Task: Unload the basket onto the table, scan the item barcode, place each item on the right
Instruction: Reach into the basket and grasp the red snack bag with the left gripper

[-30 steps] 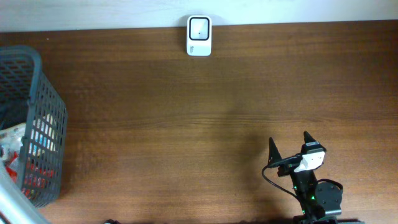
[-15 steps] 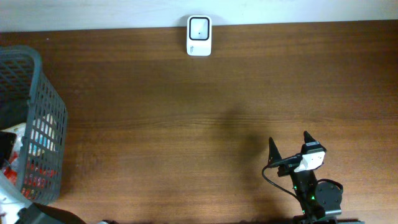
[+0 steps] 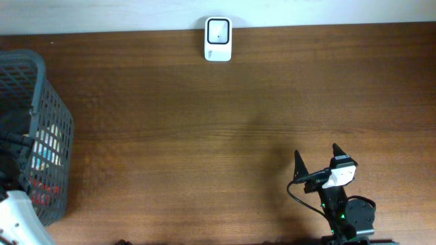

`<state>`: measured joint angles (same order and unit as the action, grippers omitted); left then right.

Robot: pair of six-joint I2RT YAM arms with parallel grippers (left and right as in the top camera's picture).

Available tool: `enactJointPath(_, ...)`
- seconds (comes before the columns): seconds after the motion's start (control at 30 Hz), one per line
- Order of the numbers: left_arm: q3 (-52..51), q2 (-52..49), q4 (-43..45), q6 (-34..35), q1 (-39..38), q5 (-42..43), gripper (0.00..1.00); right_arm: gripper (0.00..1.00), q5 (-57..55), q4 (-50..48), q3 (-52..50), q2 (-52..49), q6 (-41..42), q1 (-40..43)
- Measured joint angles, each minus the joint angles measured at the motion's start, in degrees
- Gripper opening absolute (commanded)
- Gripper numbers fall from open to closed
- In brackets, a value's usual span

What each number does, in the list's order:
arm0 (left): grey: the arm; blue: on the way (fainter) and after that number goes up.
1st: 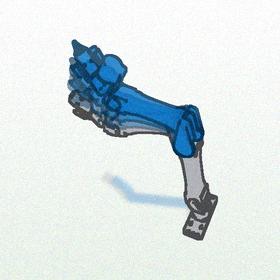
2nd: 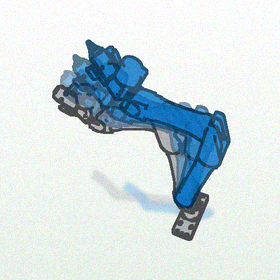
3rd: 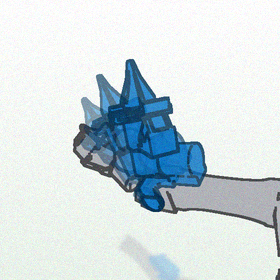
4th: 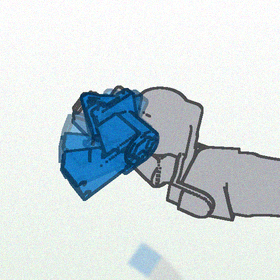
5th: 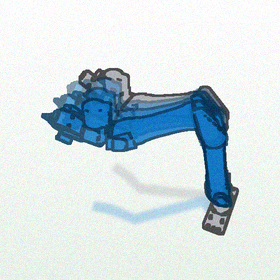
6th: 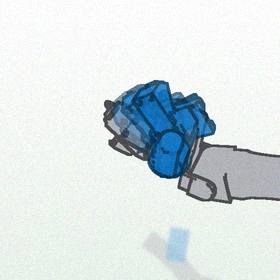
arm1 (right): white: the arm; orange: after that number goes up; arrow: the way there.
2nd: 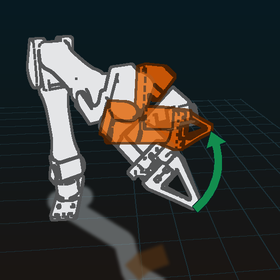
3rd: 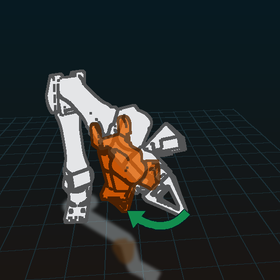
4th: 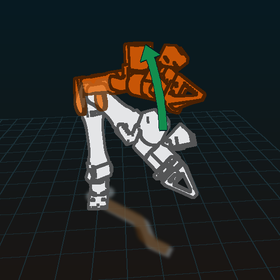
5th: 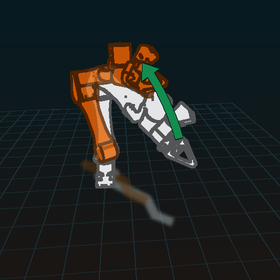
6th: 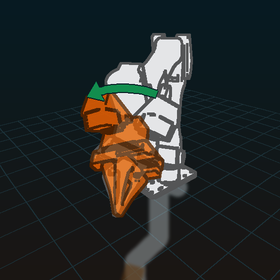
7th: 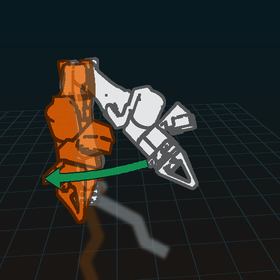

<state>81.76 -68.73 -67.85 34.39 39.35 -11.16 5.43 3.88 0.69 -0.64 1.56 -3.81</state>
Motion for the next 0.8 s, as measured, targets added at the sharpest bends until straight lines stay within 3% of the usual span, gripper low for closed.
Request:
enactJointPath(0.13, 0.0, 0.2, 4.7, -2.8, -0.2, -2.3, 0.99, 0.99, 0.0, 0.0, 0.0, 0.0, 0.0, 0.0)
enactJointPath(0.27, 0.4, 0.2, 9.0, -10.2, -0.2, 2.0, 0.99, 0.99, 0.0, 0.0, 0.0, 0.0, 0.0, 0.0)
enactJointPath(0.4, 4.0, 0.2, 9.3, -13.3, -0.2, 5.3, 0.99, 0.99, 0.0, 0.0, 0.0, 0.0, 0.0, 0.0)
enactJointPath(0.67, 6.5, 0.2, 8.6, -13.9, -0.2, 6.7, 0.98, 0.99, 0.0, 0.0, 0.0, 0.0, 0.0, 0.0)
enactJointPath(0.8, 6.5, -0.2, 5.5, -9.9, -0.2, 3.4, 0.96, 0.99, 0.0, 0.0, 0.0, 0.0, 0.0, 0.0)
